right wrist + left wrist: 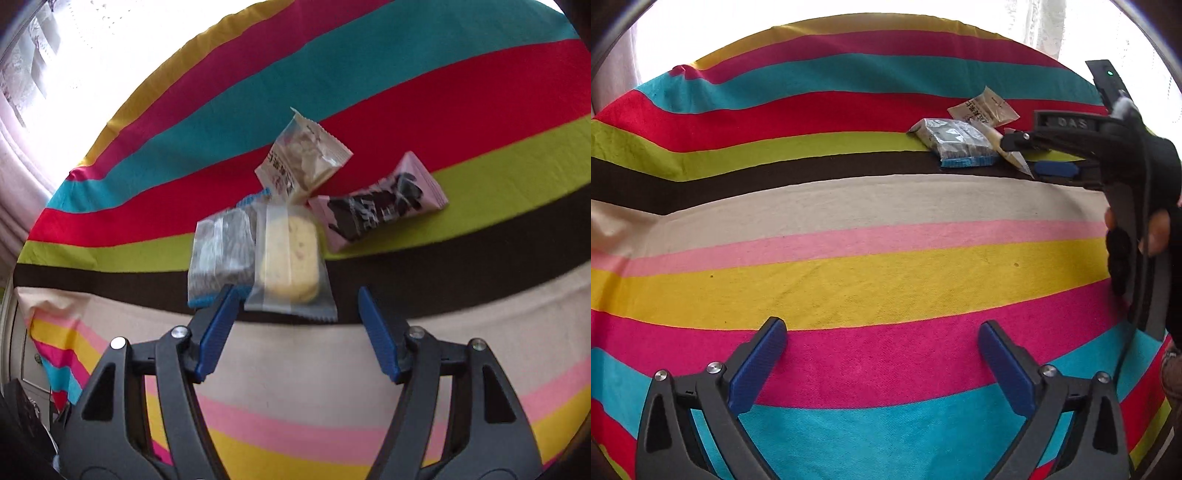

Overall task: Organize snacks
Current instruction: 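Grasp the clear grey nut packet with left while right grasps yellow cake packet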

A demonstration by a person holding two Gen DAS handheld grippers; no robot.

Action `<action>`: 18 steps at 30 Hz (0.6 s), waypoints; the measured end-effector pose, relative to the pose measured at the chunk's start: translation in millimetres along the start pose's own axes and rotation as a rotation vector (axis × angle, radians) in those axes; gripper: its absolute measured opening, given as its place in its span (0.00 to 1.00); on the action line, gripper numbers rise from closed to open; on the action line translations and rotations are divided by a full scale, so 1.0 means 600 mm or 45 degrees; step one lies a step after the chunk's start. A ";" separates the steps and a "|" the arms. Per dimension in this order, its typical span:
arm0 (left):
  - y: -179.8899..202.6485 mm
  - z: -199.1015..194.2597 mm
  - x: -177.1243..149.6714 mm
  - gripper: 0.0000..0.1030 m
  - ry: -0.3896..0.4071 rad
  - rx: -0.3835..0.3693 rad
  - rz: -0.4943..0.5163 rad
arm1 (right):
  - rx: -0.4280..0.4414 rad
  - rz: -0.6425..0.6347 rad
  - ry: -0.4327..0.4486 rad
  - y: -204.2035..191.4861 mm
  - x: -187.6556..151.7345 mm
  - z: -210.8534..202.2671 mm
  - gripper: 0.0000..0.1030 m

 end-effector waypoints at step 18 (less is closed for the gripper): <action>0.063 0.088 0.120 1.00 -0.090 -0.025 -0.061 | -0.165 -0.288 0.025 0.019 -0.161 -0.145 0.38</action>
Point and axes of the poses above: each gripper's, at about its wrist camera, not at the fingertips, and z roughly the way its jaws point, y to its right, x to its top, the point moved 5 cm from there along z, roughly the way its jaws point, and after that the axes turned 2 degrees about y, right-handed, at the moved point
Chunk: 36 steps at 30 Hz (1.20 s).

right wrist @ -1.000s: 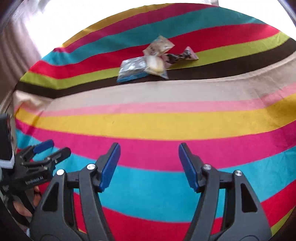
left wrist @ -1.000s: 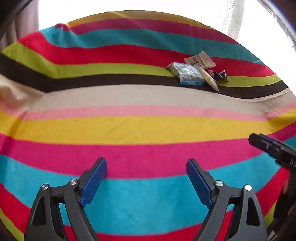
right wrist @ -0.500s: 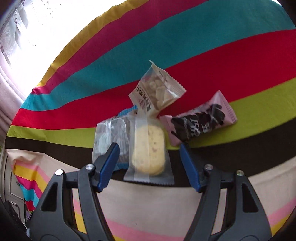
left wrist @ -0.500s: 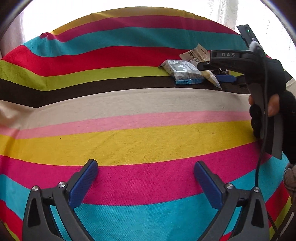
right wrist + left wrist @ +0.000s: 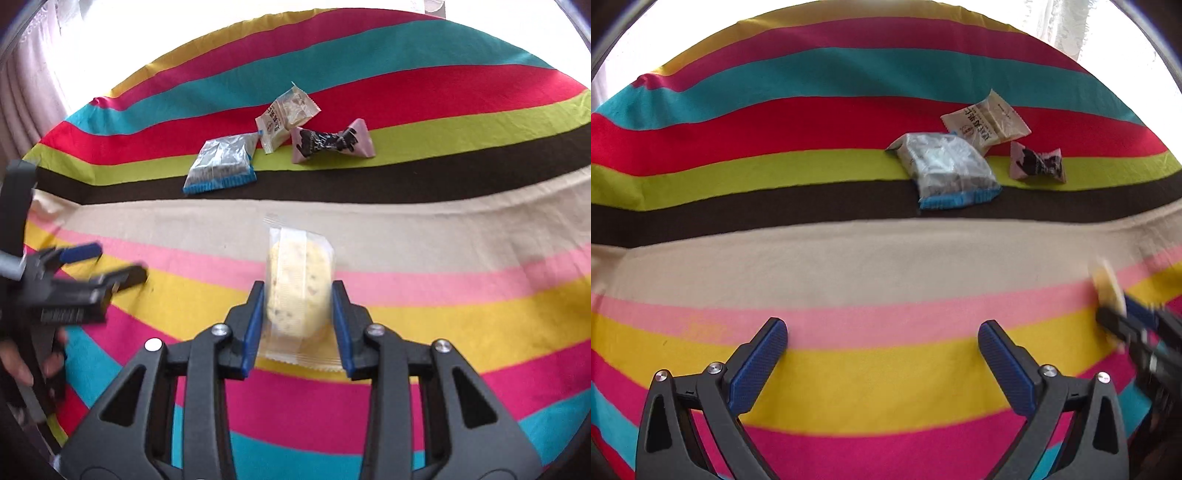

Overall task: Organize snacks
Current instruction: 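Grasp the clear grey nut packet with left while right grasps yellow cake packet, then carry the grey nut packet and yellow cake packet over the box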

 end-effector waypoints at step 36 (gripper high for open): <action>0.012 0.000 0.023 0.67 0.120 0.026 0.057 | -0.163 -0.096 -0.013 -0.007 -0.017 0.008 0.37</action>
Point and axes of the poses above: each gripper's, at about its wrist camera, not at the fingertips, and z roughly the way its jaws point, y to its right, x to its top, the point moved 5 cm from there along z, roughly the way its jaws point, and after that the axes turned 2 degrees about y, right-handed, at the moved point
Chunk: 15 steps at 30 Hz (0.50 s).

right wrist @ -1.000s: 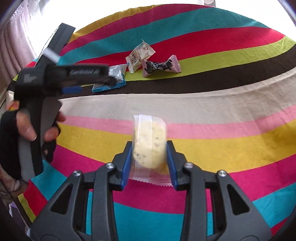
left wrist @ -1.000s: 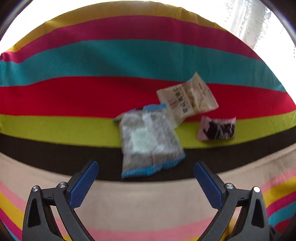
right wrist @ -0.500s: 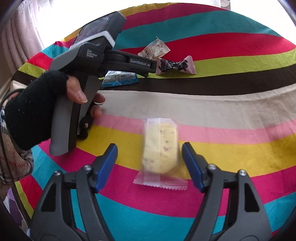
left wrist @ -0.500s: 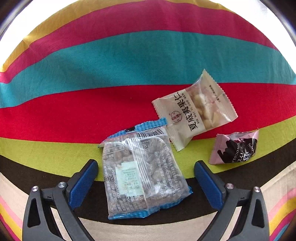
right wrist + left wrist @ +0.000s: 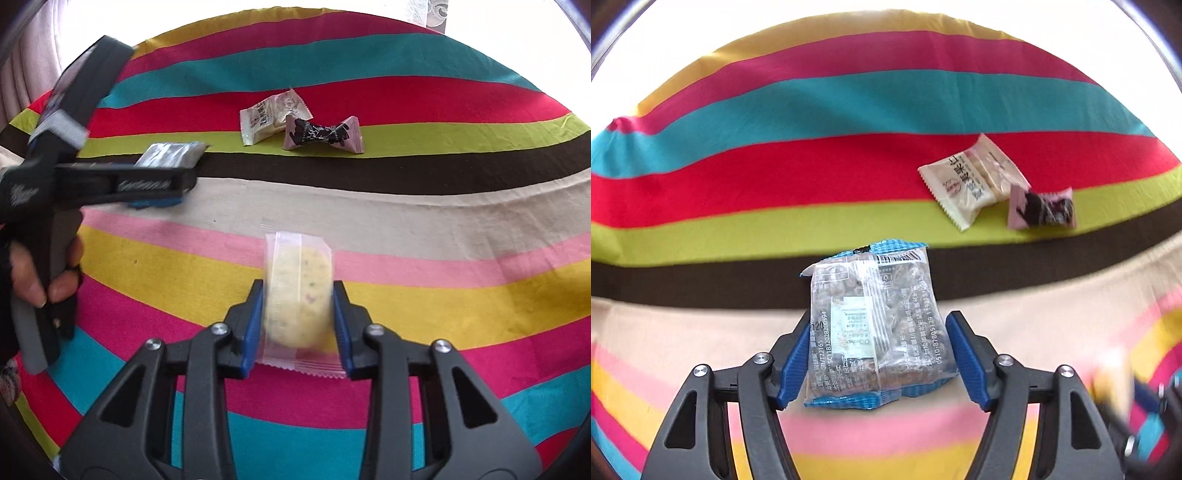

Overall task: Organize snacks
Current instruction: 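Carry the grey nut packet and yellow cake packet over the box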

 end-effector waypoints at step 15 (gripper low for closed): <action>-0.078 -0.219 -0.259 0.67 0.036 -0.019 0.008 | 0.039 0.158 0.026 -0.022 -0.108 -0.090 0.38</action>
Point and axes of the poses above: each gripper's, at about its wrist camera, not at the fingertips, and z roughly the way its jaws point, y to its right, x to its top, the point moved 5 cm from there along z, roughly the way its jaws point, and after that the axes turned 2 degrees about y, right-handed, at the moved point
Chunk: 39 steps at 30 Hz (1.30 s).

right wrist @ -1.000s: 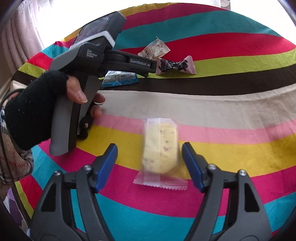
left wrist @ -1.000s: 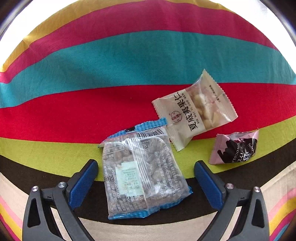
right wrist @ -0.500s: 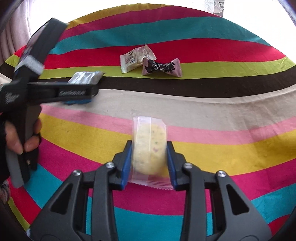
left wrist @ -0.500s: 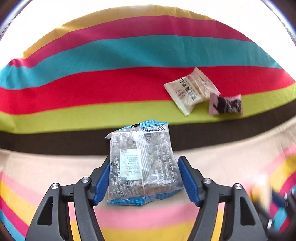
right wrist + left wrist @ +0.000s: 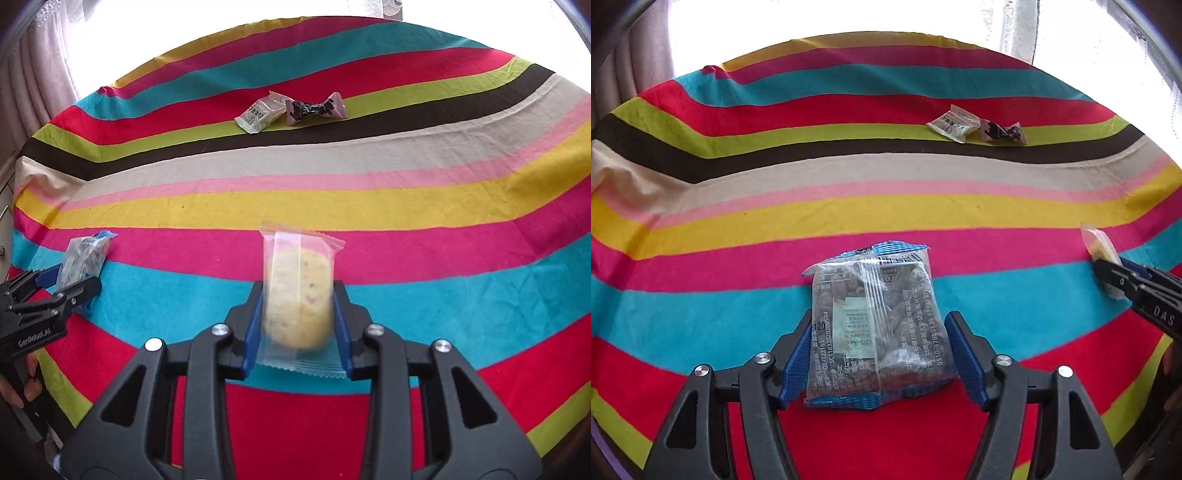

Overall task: Organize snacks
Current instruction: 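Carry the grey nut packet and yellow cake packet over the box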

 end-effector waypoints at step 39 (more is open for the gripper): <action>-0.030 -0.170 -0.109 0.66 0.088 -0.002 -0.045 | 0.198 -0.163 0.021 -0.161 -0.052 -0.146 0.38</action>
Point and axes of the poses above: each gripper's, at about its wrist camera, not at the fingertips, and z roughly the way its jaws point, y to its right, x to its top, the point moved 5 cm from there along z, roughly the way its jaws point, and after that the axes turned 2 degrees about y, right-handed, at the moved point
